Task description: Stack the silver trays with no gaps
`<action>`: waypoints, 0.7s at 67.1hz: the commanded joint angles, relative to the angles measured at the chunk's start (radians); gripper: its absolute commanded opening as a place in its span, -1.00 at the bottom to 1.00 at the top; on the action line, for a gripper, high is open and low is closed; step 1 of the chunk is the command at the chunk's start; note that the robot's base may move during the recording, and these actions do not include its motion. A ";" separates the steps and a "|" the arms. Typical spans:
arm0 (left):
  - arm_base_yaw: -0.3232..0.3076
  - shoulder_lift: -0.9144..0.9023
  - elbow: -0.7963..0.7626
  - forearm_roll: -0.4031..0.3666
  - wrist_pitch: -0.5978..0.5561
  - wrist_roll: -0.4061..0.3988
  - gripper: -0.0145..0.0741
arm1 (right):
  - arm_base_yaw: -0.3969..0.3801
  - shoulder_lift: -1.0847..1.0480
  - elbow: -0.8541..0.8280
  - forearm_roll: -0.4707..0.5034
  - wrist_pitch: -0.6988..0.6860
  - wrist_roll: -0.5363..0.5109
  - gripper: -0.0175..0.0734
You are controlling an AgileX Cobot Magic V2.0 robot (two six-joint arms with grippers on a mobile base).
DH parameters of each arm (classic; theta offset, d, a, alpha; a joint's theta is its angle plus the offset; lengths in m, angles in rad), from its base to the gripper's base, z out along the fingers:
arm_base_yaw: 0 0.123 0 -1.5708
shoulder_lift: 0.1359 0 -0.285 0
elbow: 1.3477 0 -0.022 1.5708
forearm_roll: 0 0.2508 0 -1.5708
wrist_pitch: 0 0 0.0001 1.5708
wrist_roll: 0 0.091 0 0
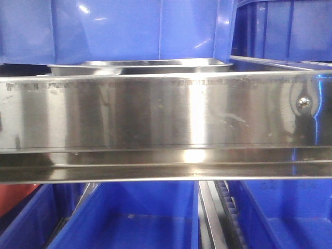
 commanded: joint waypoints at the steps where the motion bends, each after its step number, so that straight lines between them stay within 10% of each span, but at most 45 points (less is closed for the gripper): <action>1: 0.003 -0.006 -0.001 -0.004 -0.010 -0.001 -0.66 | -0.007 -0.004 0.000 0.006 -0.015 -0.008 -0.65; 47: 0.003 -0.006 -0.001 -0.005 -0.038 -0.001 -0.66 | -0.007 -0.004 0.000 0.006 -0.015 -0.008 -0.65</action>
